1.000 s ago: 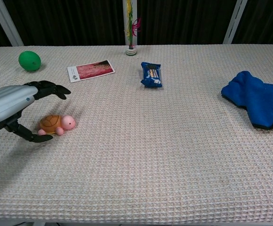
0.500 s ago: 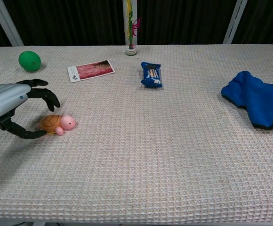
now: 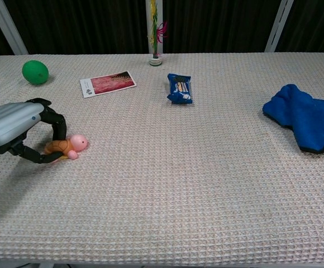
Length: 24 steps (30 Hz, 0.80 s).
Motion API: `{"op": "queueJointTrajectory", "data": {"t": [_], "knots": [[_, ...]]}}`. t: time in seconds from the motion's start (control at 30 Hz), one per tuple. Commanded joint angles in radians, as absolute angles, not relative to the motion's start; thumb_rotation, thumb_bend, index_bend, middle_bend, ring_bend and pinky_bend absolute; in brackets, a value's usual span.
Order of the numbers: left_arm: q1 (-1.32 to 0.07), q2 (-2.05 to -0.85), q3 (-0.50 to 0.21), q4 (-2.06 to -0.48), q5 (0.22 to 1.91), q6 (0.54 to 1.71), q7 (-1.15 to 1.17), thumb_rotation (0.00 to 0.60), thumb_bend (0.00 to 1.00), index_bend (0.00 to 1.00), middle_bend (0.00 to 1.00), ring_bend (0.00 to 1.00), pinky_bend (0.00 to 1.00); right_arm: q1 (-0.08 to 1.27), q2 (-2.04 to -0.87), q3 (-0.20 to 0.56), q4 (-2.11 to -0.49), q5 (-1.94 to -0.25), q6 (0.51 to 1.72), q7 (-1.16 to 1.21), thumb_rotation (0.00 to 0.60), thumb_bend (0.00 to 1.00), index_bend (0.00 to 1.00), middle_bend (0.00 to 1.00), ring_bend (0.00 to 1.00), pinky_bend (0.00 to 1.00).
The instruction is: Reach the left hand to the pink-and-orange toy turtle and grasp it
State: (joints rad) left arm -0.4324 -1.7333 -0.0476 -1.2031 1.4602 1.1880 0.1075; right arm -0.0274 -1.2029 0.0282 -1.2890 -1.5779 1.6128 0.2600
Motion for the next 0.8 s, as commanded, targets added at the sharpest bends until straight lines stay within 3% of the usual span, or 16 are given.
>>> {"op": "queueJointTrajectory", "data": {"t": [0.03, 0.13, 0.23, 0.3, 0.4, 0.47, 0.63, 0.8], "knots": [[-0.434, -1.755, -0.049, -1.171, 1.474, 1.208, 0.100, 0.600, 0.38, 0.73, 0.72, 0.33, 0.10, -0.027, -1.203, 0.028, -1.289, -1.578, 1.613, 0.261, 0.600, 0.26, 0.00, 0.01, 0.00, 0.00], [-0.433, -1.765, -0.048, -1.154, 1.476, 1.213, 0.102, 0.600, 0.40, 0.78, 0.77, 0.37, 0.11, -0.029, -1.203, 0.028, -1.288, -1.579, 1.617, 0.263, 0.600, 0.26, 0.00, 0.01, 0.00, 0.00], [-0.432, -1.754, -0.045, -1.172, 1.475, 1.207, 0.085, 0.600, 0.39, 0.73, 0.73, 0.35, 0.11, -0.031, -1.201, 0.029, -1.289, -1.580, 1.623, 0.265, 0.600, 0.26, 0.00, 0.01, 0.00, 0.00], [-0.435, -1.735, -0.037, -1.196, 1.477, 1.192, 0.075, 0.600, 0.33, 0.58, 0.59, 0.28, 0.10, -0.033, -1.200, 0.029, -1.289, -1.581, 1.627, 0.266, 0.600, 0.26, 0.00, 0.01, 0.00, 0.00], [-0.442, -1.701, -0.030, -1.236, 1.484, 1.177, 0.065, 0.600, 0.22, 0.24, 0.24, 0.07, 0.07, -0.034, -1.199, 0.028, -1.290, -1.584, 1.632, 0.267, 0.600, 0.26, 0.00, 0.01, 0.00, 0.00], [-0.440, -1.693, -0.034, -1.246, 1.488, 1.188, 0.061, 0.600, 0.18, 0.13, 0.13, 0.00, 0.06, -0.035, -1.199, 0.028, -1.291, -1.586, 1.634, 0.267, 0.600, 0.26, 0.00, 0.01, 0.00, 0.00], [-0.436, -1.669, -0.031, -1.273, 1.478, 1.181, 0.066, 0.600, 0.16, 0.11, 0.13, 0.00, 0.06, -0.035, -1.200, 0.026, -1.291, -1.589, 1.634, 0.266, 0.600, 0.26, 0.00, 0.01, 0.00, 0.00], [-0.437, -1.666, -0.033, -1.286, 1.465, 1.172, 0.079, 0.600, 0.17, 0.15, 0.21, 0.00, 0.06, -0.032, -1.202, 0.025, -1.292, -1.591, 1.630, 0.262, 0.600, 0.26, 0.00, 0.01, 0.00, 0.00]]}}
